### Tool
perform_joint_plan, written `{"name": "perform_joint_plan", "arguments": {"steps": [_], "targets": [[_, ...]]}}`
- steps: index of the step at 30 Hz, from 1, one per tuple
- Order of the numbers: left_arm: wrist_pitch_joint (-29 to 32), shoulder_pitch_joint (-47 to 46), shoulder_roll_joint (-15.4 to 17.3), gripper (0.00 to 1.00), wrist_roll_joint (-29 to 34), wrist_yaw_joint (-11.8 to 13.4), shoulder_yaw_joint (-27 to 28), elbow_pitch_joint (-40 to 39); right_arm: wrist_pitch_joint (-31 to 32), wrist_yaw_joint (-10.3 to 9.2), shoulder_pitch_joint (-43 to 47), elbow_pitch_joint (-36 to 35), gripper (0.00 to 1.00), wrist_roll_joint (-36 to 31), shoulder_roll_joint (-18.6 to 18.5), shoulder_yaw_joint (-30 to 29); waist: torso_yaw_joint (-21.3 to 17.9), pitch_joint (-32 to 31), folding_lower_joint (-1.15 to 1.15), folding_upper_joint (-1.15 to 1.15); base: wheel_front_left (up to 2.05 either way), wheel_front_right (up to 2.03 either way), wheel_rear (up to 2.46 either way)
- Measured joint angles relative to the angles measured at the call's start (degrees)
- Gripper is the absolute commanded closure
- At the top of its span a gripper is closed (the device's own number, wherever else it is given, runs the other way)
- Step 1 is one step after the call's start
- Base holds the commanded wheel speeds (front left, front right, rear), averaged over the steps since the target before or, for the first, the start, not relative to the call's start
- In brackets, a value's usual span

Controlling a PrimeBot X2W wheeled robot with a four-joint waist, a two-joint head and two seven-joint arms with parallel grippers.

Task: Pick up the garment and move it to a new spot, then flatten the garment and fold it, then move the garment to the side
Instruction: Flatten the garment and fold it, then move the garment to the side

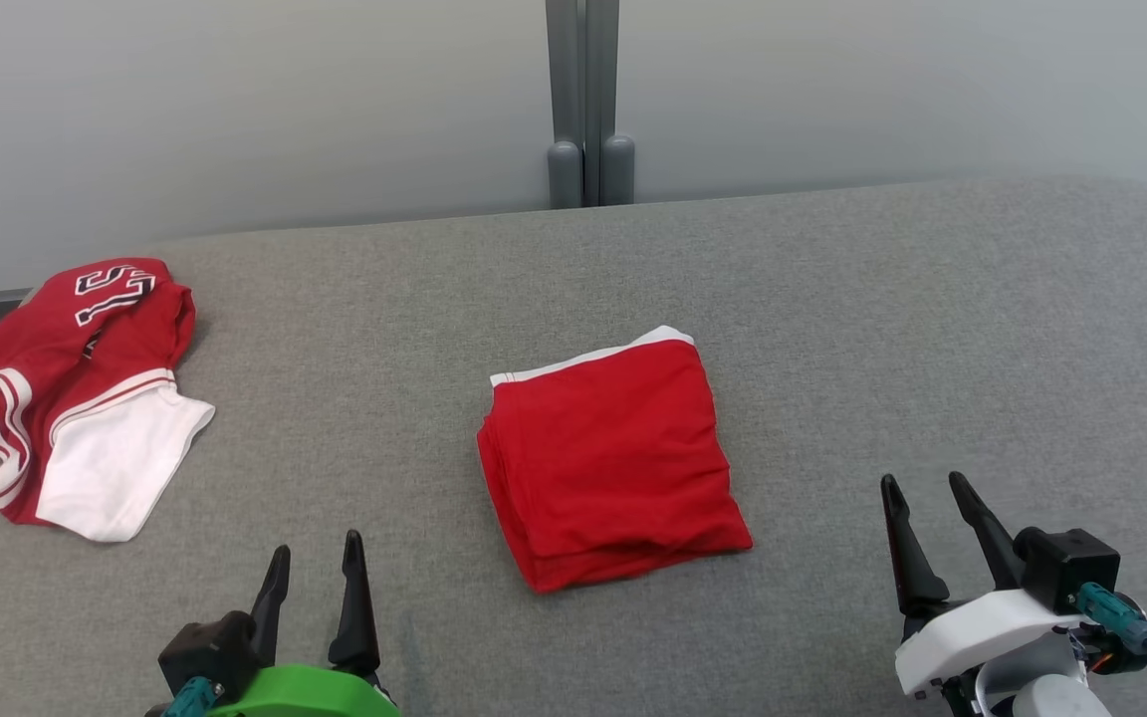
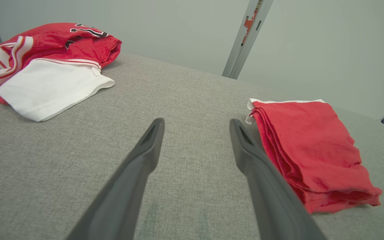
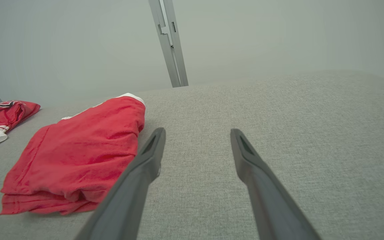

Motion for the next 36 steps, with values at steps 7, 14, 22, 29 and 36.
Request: {"name": "perform_joint_plan", "arguments": {"steps": [7,14,22,29,36], "targets": [[0.0,0.14,-0.25,0.0,0.63,-0.25,0.65,-0.02,0.0,0.0,0.05,-0.22,0.0,-0.29,-0.01,-0.29,-0.1,-0.13,0.0,0.0,0.0,0.0,0.0],[0.0,0.14,-0.41,0.0,0.93,-0.51,0.81,0.1,0.0,0.0,0.06,0.23,0.0,-0.47,-0.01,0.16,0.05,-0.07,0.0,0.0,0.0,0.0,0.0],[0.0,0.13,-0.48,0.0,1.04,-0.78,0.91,0.07,0.0,0.0,-0.47,1.3,0.0,-1.66,0.0,0.97,0.28,0.19,0.0,0.0,0.0,0.0,0.0],[0.0,-1.14,-0.54,0.0,1.07,-0.97,0.35,-0.38,4.7,0.0,-10.7,4.43,0.0,-3.39,-0.05,4.21,1.03,1.85,0.0,0.0,0.0,0.0,0.0],[0.0,-3.34,-0.59,0.0,0.24,-0.94,-1.24,-0.92,13.96,0.0,-23.2,9.66,0.0,-1.47,-2.86,9.58,3.26,4.2,0.0,0.0,0.0,0.0,0.0]]}}
